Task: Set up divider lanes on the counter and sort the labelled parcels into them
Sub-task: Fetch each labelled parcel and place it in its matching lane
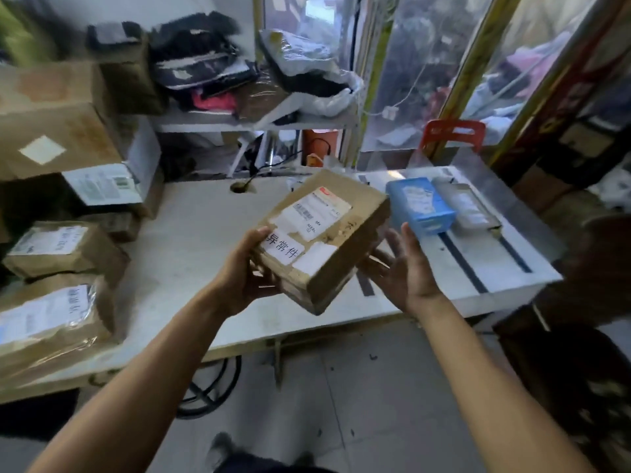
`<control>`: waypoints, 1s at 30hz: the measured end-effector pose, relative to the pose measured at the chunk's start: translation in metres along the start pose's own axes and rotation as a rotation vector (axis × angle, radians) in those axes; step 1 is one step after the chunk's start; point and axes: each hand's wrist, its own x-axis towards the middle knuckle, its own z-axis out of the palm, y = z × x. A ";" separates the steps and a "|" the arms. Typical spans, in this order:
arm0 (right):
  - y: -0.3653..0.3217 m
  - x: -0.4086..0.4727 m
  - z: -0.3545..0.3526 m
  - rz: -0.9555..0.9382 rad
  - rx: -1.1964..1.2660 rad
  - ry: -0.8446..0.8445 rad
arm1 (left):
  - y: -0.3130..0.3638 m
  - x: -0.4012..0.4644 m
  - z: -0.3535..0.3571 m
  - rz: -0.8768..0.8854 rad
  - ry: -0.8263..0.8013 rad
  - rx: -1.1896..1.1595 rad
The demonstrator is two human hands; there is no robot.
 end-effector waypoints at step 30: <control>-0.222 0.071 -0.263 -0.159 -0.151 0.384 | -0.004 0.216 0.382 0.169 -0.747 0.519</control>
